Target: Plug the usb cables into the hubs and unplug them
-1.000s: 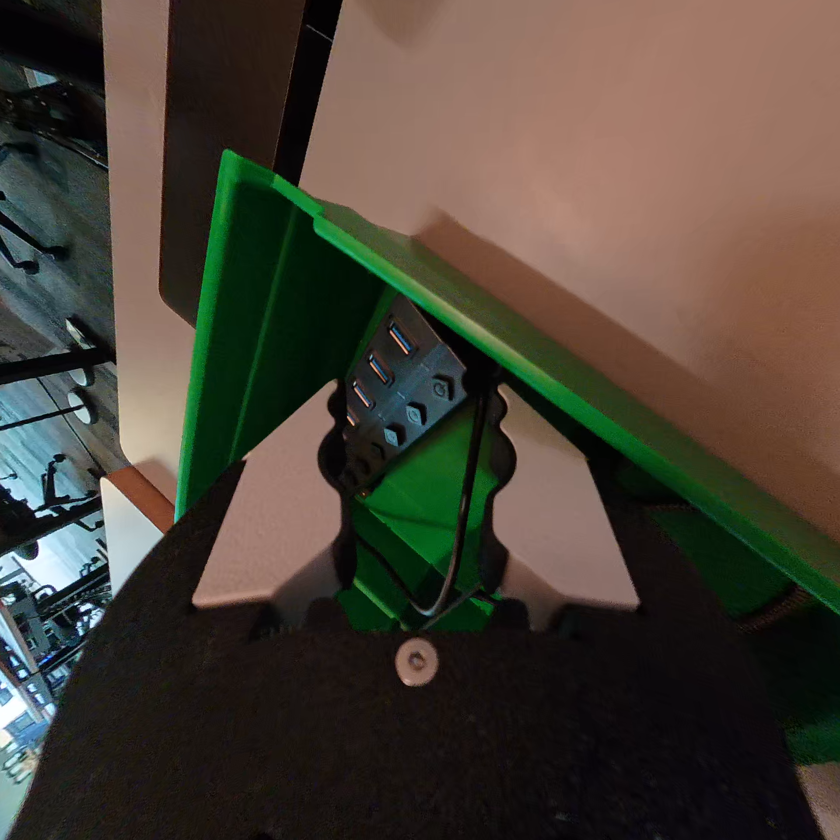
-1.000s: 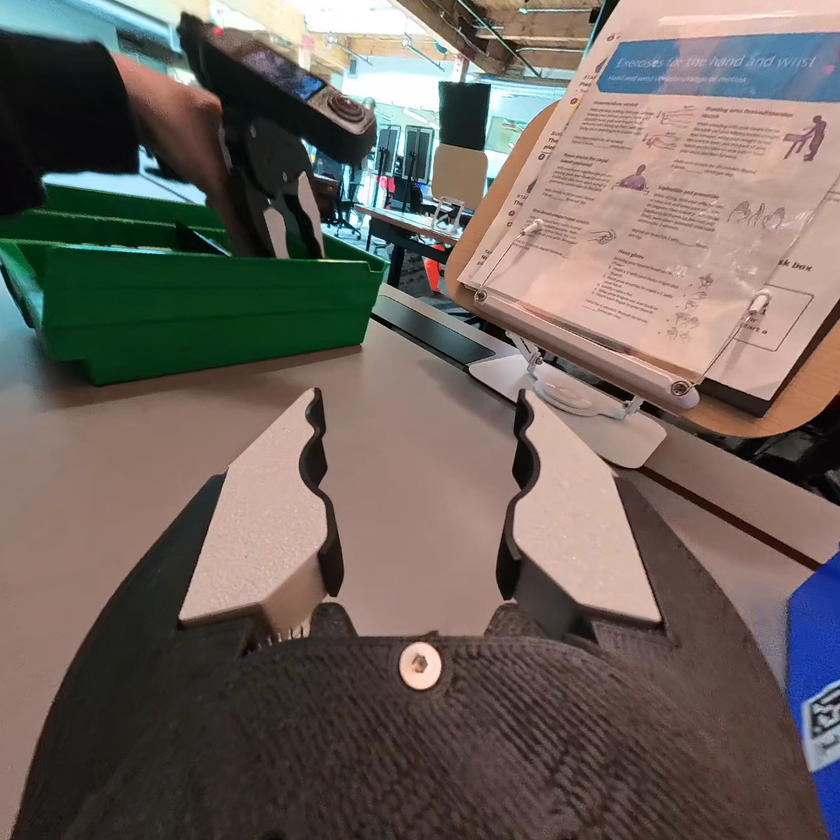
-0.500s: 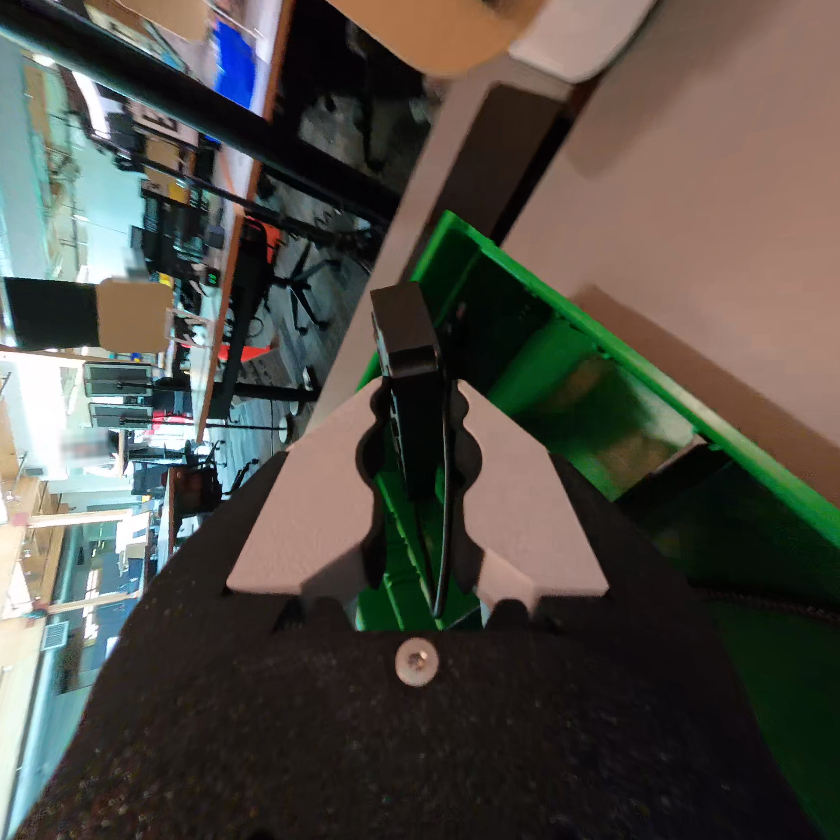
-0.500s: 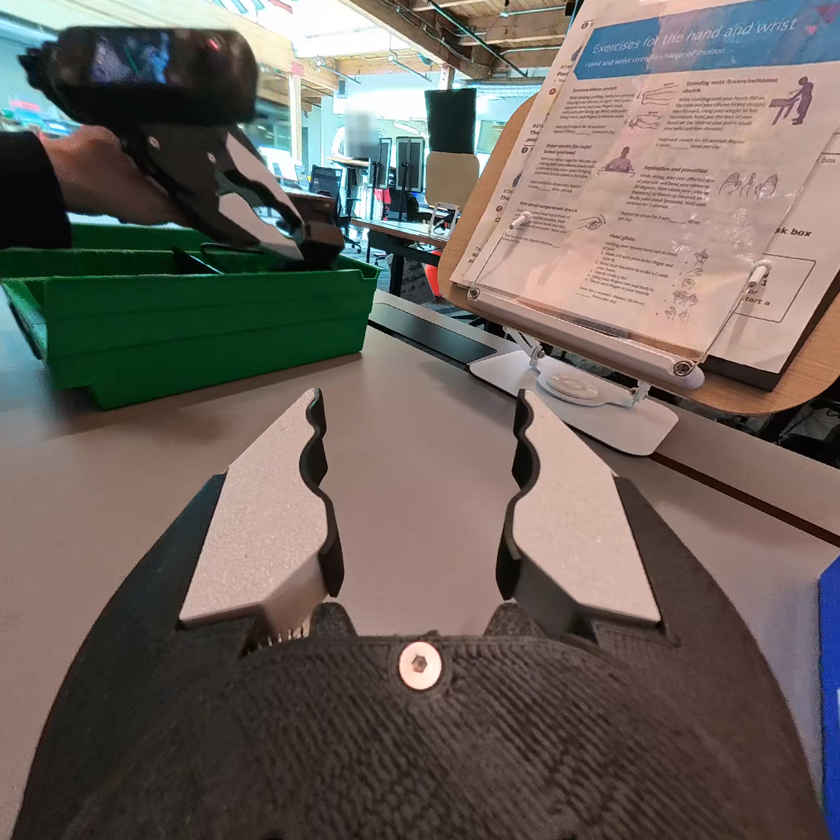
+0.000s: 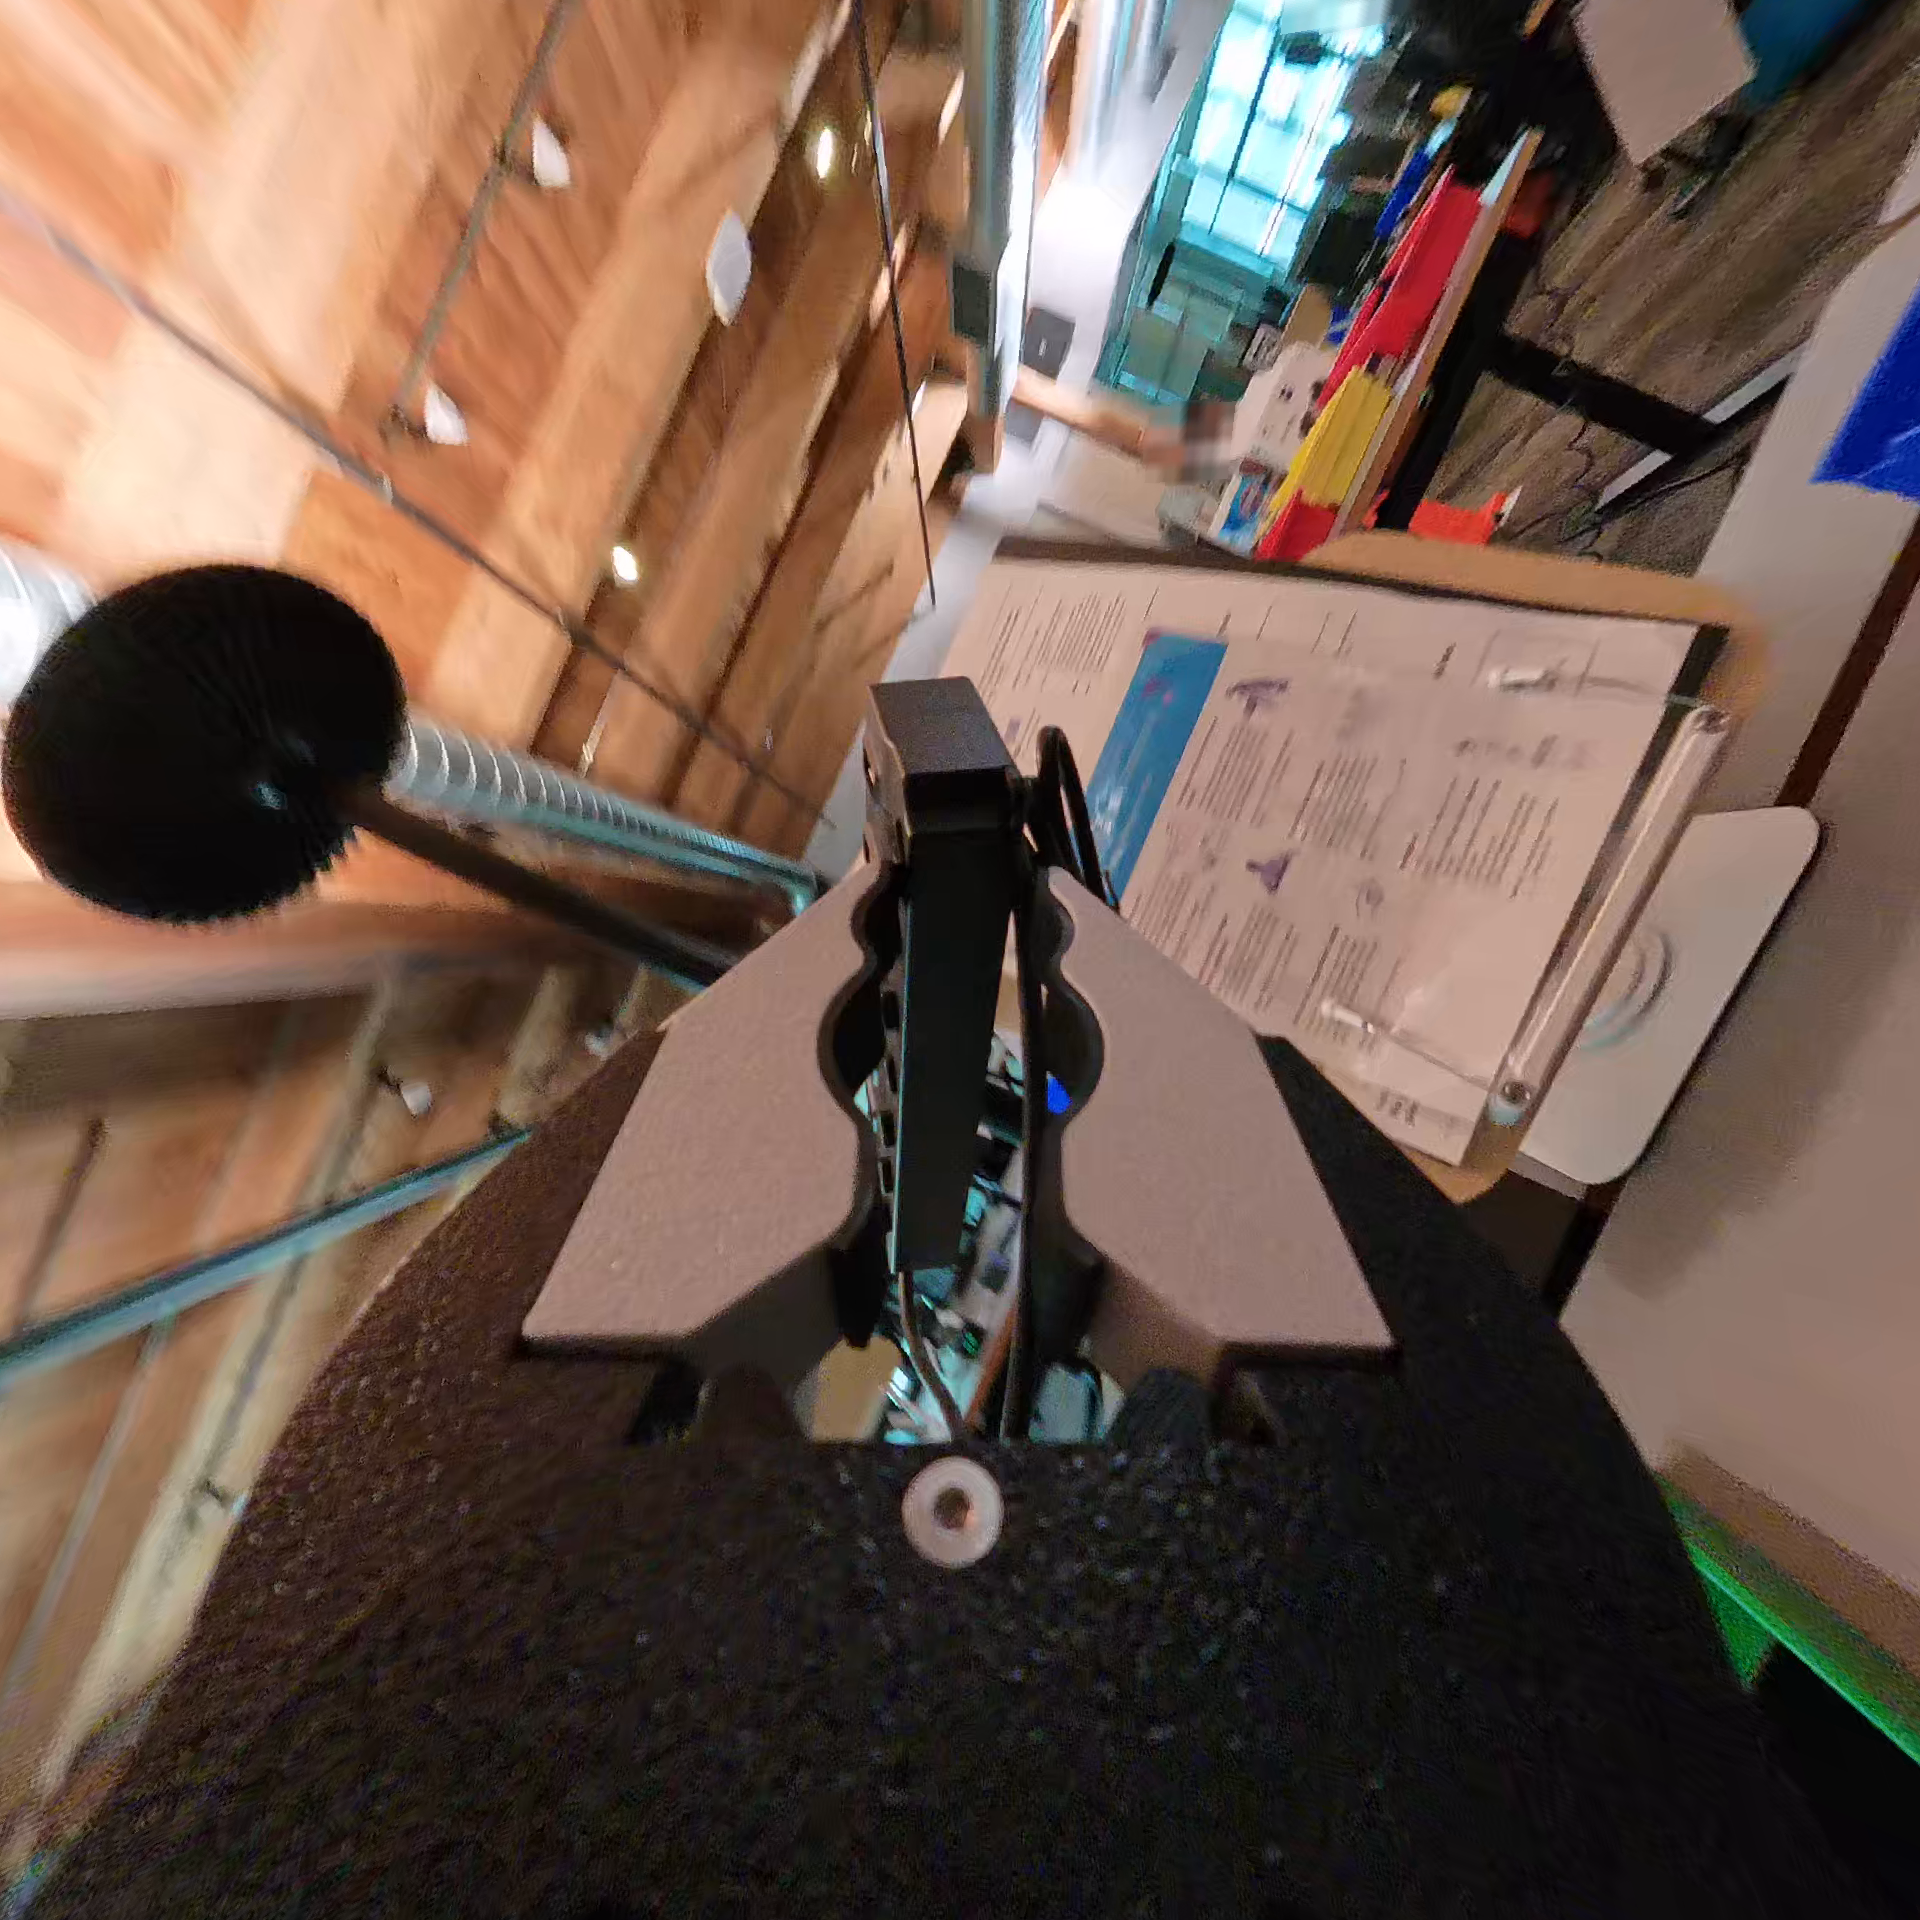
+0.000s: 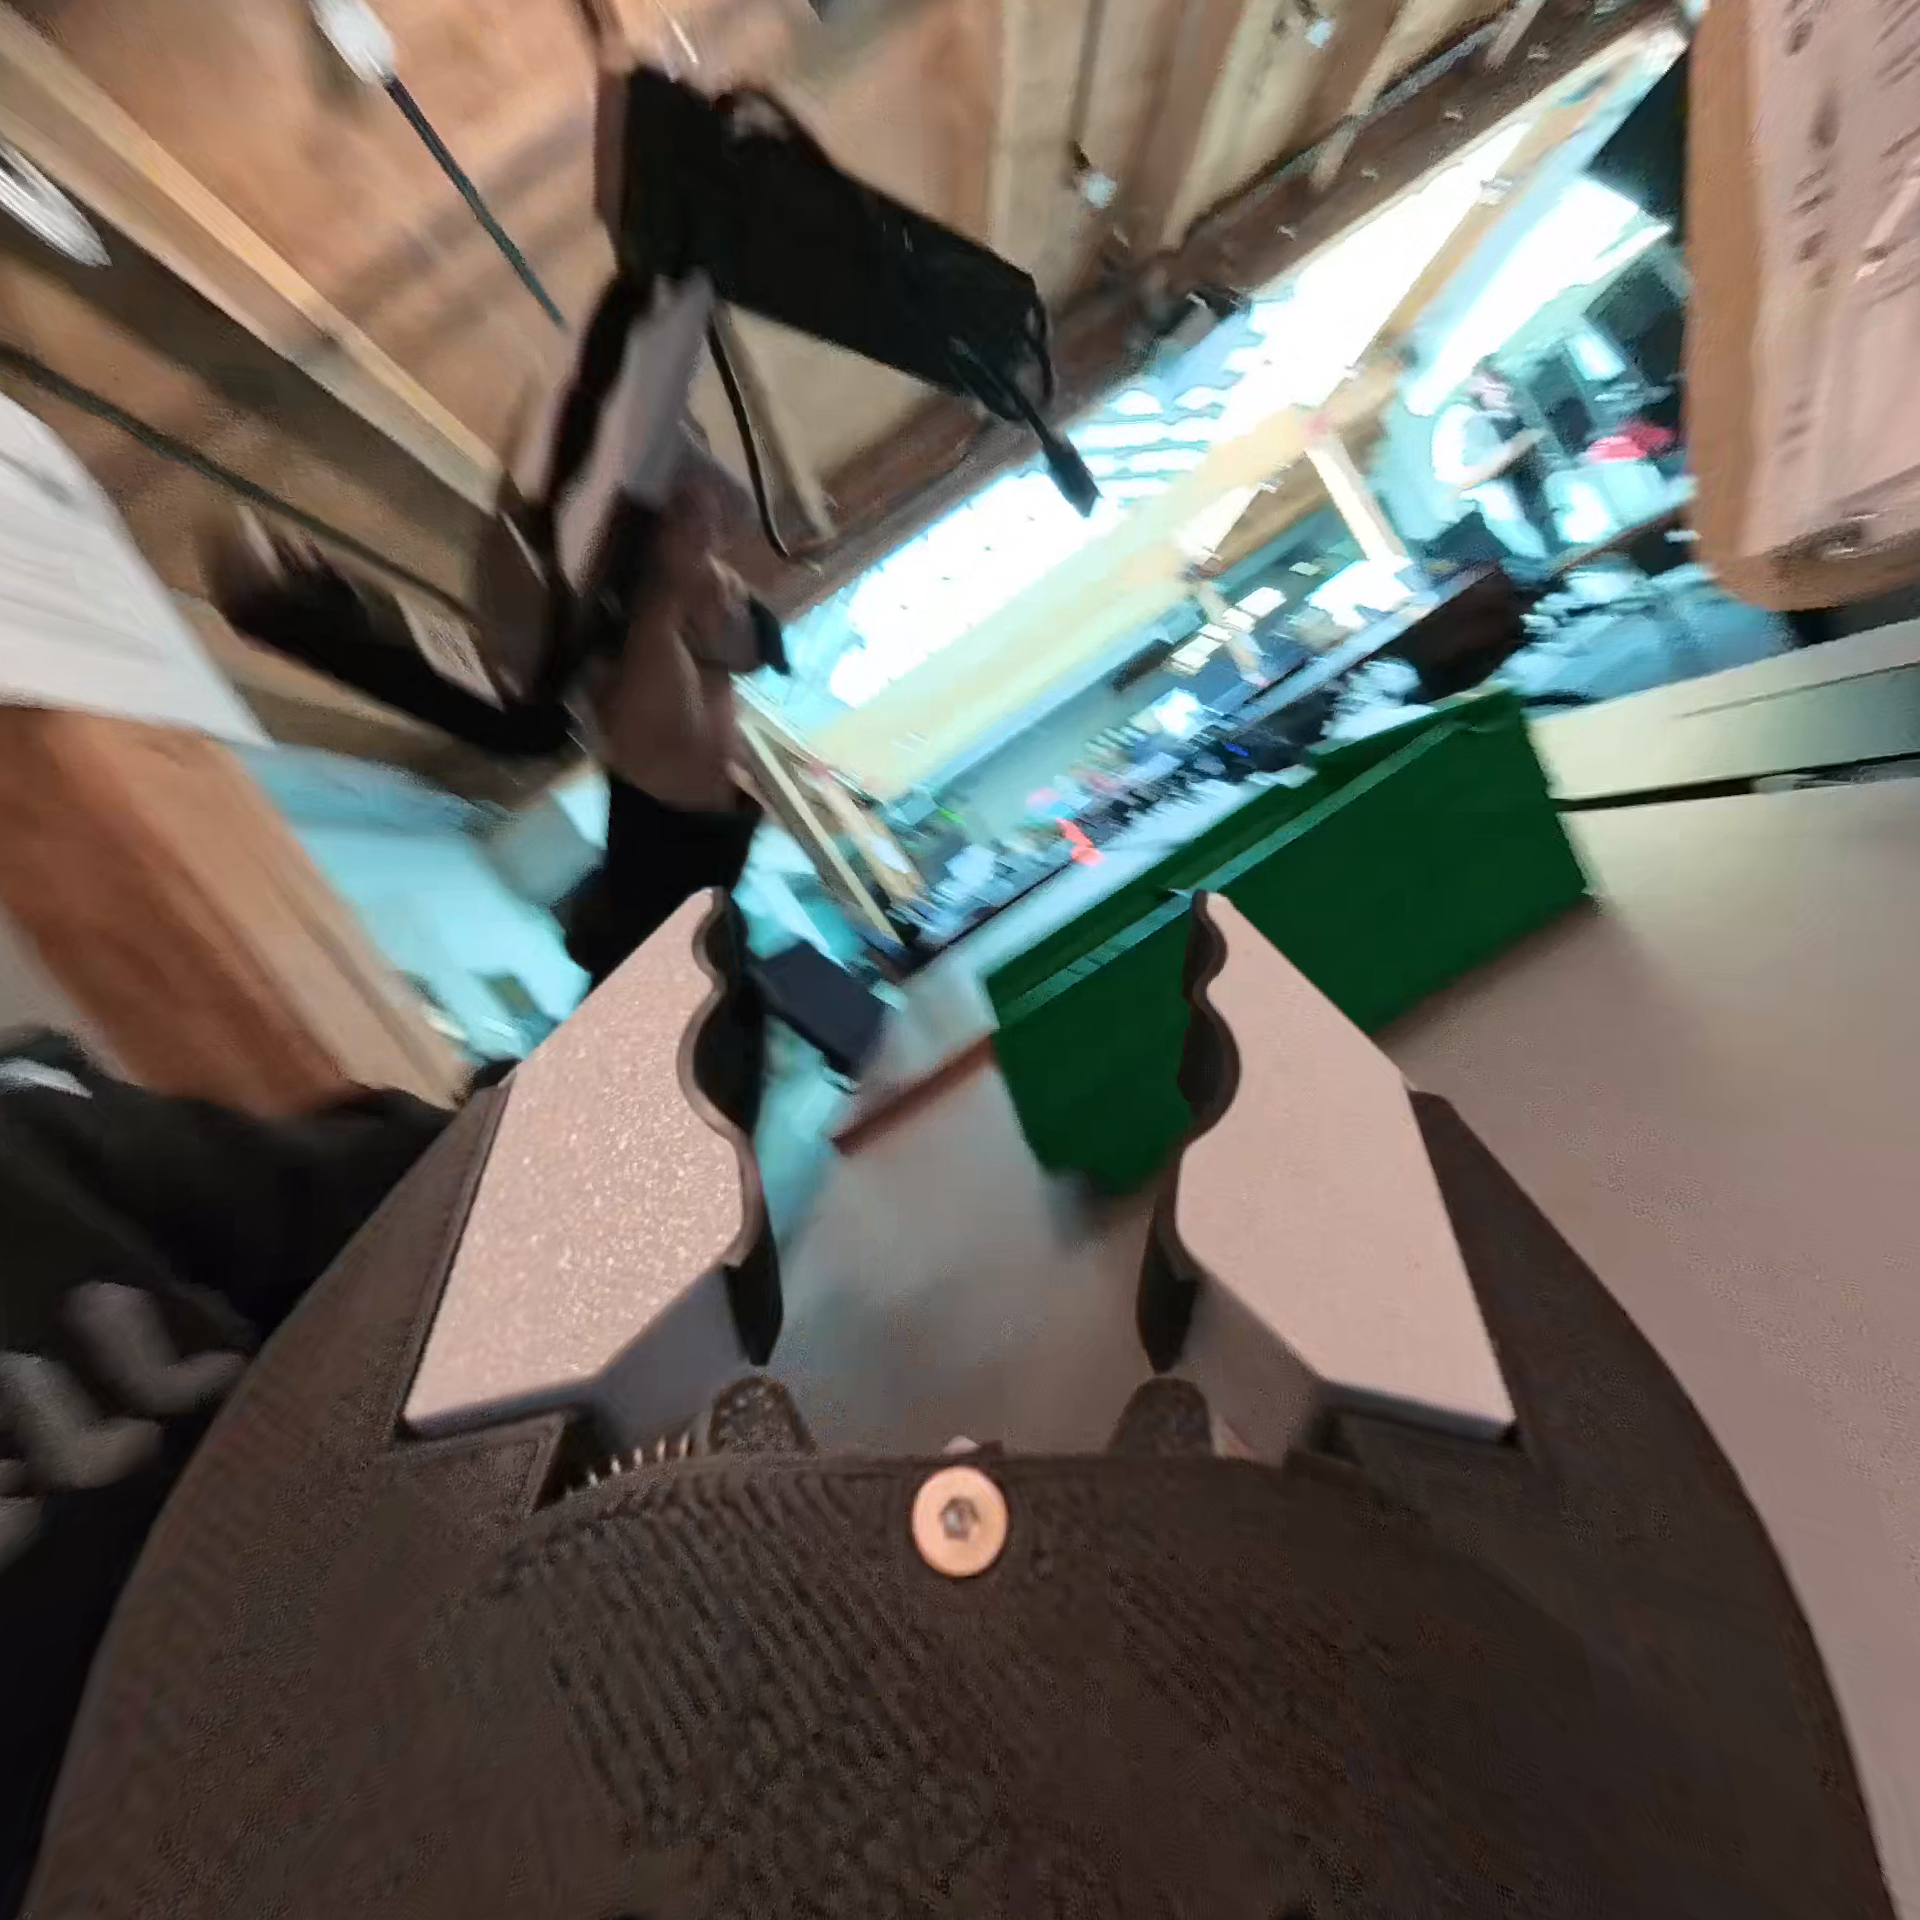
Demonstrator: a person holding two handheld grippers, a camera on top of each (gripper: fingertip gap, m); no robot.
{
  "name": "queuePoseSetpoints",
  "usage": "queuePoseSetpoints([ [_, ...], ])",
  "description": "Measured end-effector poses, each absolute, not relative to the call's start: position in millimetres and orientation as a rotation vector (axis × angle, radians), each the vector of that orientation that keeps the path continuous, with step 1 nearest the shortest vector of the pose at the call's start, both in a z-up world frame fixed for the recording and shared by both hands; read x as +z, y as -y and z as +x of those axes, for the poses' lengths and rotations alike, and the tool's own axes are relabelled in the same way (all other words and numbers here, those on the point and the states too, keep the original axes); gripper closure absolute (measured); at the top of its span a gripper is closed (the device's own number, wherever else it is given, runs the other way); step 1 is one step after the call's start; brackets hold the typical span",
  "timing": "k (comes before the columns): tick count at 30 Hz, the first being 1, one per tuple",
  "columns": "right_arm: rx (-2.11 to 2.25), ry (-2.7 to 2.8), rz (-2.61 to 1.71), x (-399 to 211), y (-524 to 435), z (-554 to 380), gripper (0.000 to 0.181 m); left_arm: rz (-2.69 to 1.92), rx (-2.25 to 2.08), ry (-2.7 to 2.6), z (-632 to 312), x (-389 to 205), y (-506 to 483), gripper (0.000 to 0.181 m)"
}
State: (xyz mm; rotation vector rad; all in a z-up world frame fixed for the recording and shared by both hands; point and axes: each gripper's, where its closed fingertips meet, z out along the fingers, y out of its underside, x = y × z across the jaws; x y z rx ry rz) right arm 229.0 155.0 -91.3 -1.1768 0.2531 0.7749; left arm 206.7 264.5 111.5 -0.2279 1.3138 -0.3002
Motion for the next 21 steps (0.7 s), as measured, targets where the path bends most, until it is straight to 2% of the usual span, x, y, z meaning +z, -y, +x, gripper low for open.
queuePoseSetpoints([
  [3,0.930,-0.276,-1.002,-66,-135,238,0.105,-0.081,-0.231,-1.343,208,88,-224,0.159],
  [6,0.820,-0.250,-0.992,-56,-125,244,0.107,-0.023,-0.176,-1.408,216,43,-196,0.159],
  [11,0.213,-0.077,-1.066,-43,-122,238,0.085,0.118,-0.117,-1.468,223,-32,-149,0.159],
  [14,0.377,-0.029,-1.082,-41,-120,224,0.081,0.248,-0.028,-1.448,225,-57,-129,0.159],
  [17,0.672,-0.101,-0.998,-36,-105,236,0.094,0.357,0.062,-1.427,228,-69,-124,0.159],
  [21,0.862,-0.230,-0.985,-50,-103,255,0.127,0.533,0.183,-1.353,226,-80,-122,0.160],
])
